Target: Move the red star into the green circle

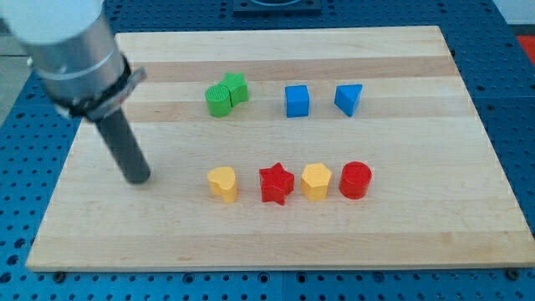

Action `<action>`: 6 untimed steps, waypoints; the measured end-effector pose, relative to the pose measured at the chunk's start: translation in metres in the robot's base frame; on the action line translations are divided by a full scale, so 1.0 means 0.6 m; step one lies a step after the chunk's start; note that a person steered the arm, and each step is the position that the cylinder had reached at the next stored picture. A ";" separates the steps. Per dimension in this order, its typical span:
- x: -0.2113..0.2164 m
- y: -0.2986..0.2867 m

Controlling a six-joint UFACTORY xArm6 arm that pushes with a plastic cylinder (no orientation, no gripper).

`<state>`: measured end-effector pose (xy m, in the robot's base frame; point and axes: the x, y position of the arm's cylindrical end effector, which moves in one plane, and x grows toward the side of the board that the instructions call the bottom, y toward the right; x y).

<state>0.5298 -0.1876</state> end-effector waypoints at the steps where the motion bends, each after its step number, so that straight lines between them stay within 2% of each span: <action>1: 0.081 0.069; 3: 0.077 0.328; 5: -0.051 0.301; 6: -0.081 0.218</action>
<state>0.4811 -0.0567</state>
